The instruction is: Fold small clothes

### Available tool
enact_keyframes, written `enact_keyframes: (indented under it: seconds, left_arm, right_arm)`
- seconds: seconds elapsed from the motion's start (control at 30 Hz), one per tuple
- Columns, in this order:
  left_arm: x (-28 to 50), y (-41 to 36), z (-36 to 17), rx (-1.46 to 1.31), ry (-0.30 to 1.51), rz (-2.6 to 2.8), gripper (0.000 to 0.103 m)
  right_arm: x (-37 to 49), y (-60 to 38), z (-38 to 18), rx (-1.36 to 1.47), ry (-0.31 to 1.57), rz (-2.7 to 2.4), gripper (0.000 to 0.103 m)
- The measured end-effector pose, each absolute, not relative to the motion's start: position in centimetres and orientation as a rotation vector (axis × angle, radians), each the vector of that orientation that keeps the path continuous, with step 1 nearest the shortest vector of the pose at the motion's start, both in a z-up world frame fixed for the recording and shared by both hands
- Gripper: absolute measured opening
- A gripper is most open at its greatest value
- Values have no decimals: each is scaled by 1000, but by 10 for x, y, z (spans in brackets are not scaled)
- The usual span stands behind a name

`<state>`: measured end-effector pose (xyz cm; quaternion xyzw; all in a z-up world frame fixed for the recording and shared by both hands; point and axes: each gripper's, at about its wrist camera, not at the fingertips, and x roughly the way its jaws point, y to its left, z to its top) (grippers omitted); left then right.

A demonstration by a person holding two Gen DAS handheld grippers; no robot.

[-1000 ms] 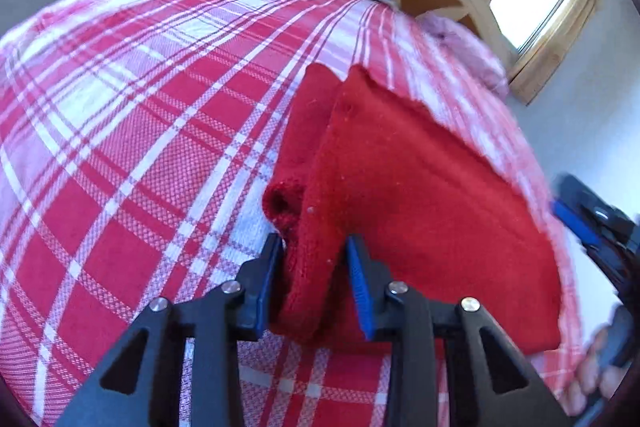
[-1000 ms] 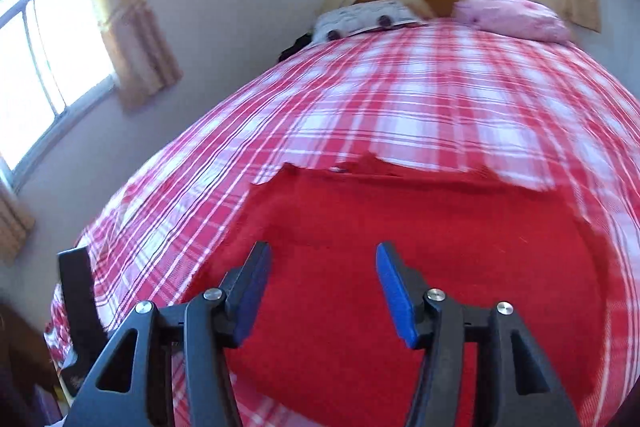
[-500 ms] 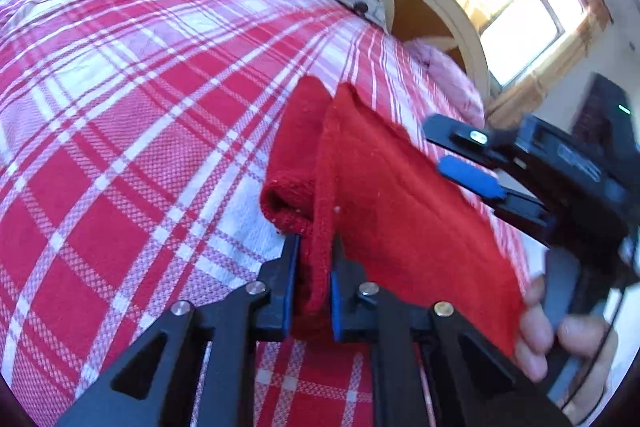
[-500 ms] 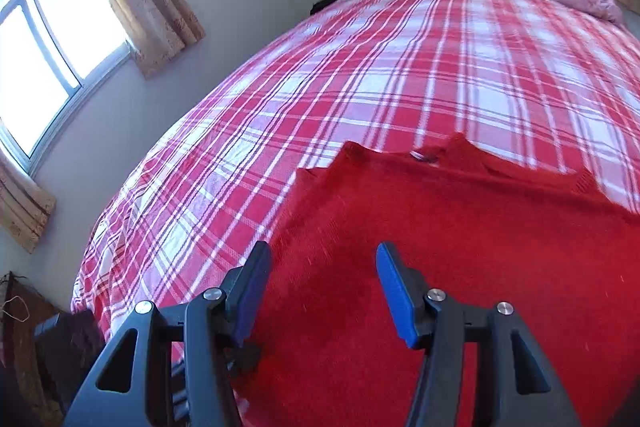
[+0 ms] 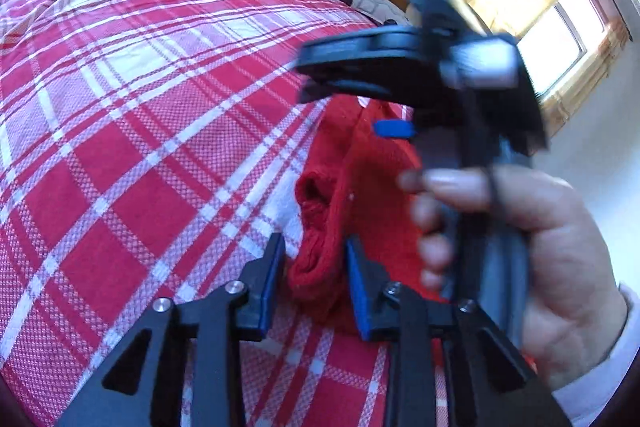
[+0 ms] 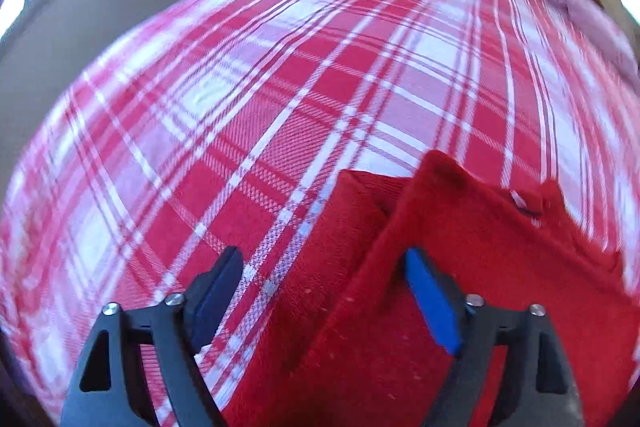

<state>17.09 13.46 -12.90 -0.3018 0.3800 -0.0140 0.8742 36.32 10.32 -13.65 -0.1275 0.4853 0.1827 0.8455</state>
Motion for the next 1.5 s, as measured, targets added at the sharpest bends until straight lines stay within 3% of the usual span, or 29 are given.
enact_keyframes:
  seconds: [0.07, 0.1, 0.13, 0.23, 0.27, 0.33, 0.67, 0.97, 1.5]
  left_arm:
    - [173, 133, -127, -601, 805, -31, 38]
    - [174, 133, -127, -603, 808, -32, 38]
    - [175, 134, -127, -605, 810, -35, 36]
    - [180, 133, -126, -574, 819, -36, 29]
    - [181, 133, -125, -572, 825, -37, 22]
    - [184, 134, -126, -573, 838, -43, 18]
    - [185, 124, -91, -479, 778, -73, 13]
    - [186, 59, -44, -320, 679, -229, 13]
    - [158, -105, -34, 1, 658, -521, 13]
  right_arm:
    - [360, 102, -138, -293, 1010, 392, 83]
    - [361, 99, -137, -288, 1013, 393, 75]
    - [362, 94, -135, -287, 1012, 381, 57]
    - [373, 70, -126, -183, 1043, 398, 28]
    - [376, 60, -124, -127, 1058, 415, 24]
    - [379, 45, -121, -12, 1076, 454, 19]
    - [361, -30, -75, 377, 940, 584, 17]
    - [344, -158, -56, 617, 841, 587, 15]
    - [297, -339, -99, 732, 756, 408, 14]
